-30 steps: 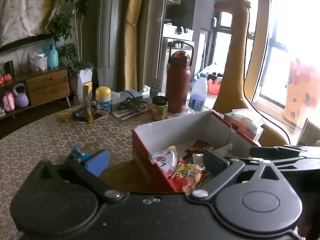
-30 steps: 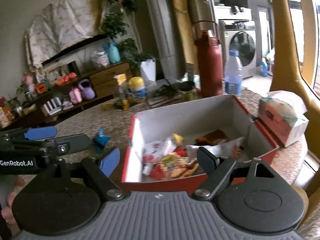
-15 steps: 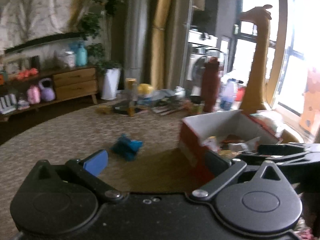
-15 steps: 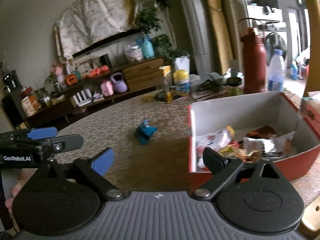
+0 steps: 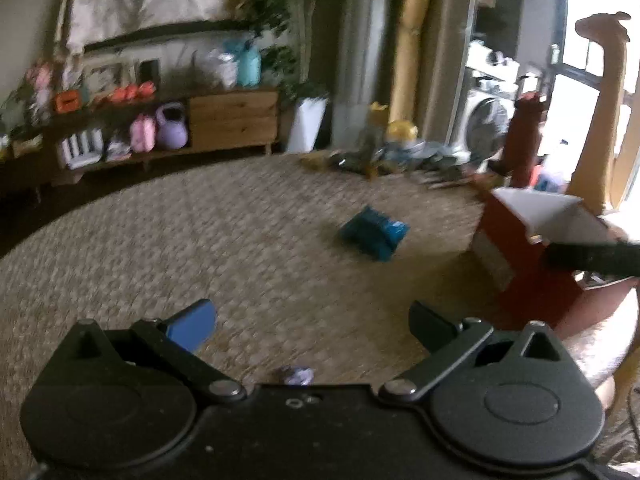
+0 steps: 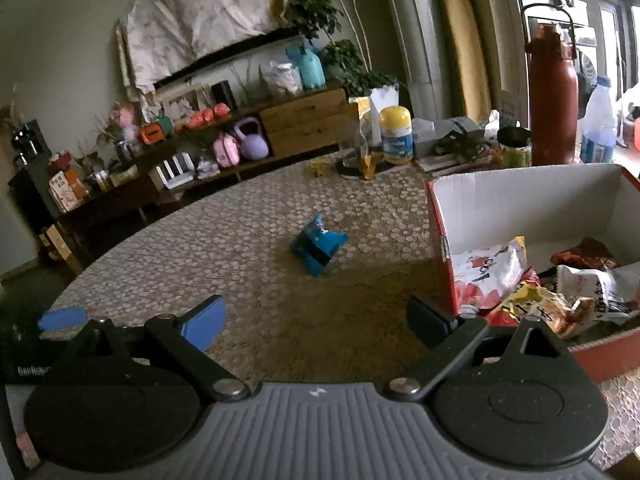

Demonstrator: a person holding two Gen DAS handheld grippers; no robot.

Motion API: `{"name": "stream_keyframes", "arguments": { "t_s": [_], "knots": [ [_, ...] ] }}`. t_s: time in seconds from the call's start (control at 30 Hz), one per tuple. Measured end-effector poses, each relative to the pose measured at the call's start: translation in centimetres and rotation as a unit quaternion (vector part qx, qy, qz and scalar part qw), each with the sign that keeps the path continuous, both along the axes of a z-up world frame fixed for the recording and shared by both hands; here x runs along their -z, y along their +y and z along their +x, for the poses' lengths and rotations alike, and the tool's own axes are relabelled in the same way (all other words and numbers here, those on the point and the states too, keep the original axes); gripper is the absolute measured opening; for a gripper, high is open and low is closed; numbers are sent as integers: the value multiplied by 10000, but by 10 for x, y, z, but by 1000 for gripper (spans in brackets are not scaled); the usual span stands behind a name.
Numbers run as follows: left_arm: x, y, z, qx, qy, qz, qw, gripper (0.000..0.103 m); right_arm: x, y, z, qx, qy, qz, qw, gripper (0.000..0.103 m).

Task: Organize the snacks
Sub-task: 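Withdraw both tools from the box toward the blue packet, then grasp the small wrapped sweet with the left gripper while the right gripper grasps the blue packet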

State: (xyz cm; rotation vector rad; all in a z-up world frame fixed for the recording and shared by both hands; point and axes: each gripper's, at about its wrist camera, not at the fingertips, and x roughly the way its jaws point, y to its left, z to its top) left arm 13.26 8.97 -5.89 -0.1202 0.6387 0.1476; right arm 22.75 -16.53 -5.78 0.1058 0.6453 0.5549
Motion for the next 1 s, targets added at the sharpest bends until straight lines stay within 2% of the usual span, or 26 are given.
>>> {"name": "stream_keyframes", "arguments": {
  "t_s": [0.3,0.47,0.67,0.77,1.0],
  "knots": [
    [39,18,2,-120,333,-251,9991,103,11,48,47,-239,-15,-476,9986,97],
    [51,23,6,-269,408,-255,9985,102,20,83,84,-394,-38,-807,9960,97],
    [61,20,9,-340,396,-46,9986,100,37,125,136,-851,94,-1308,9877,97],
    [66,19,12,-363,446,-119,9983,100,46,142,155,-1008,92,-1528,9831,97],
    [76,15,16,-279,533,-72,9982,89,70,165,183,-1085,106,-1877,9762,97]
  ]
}}
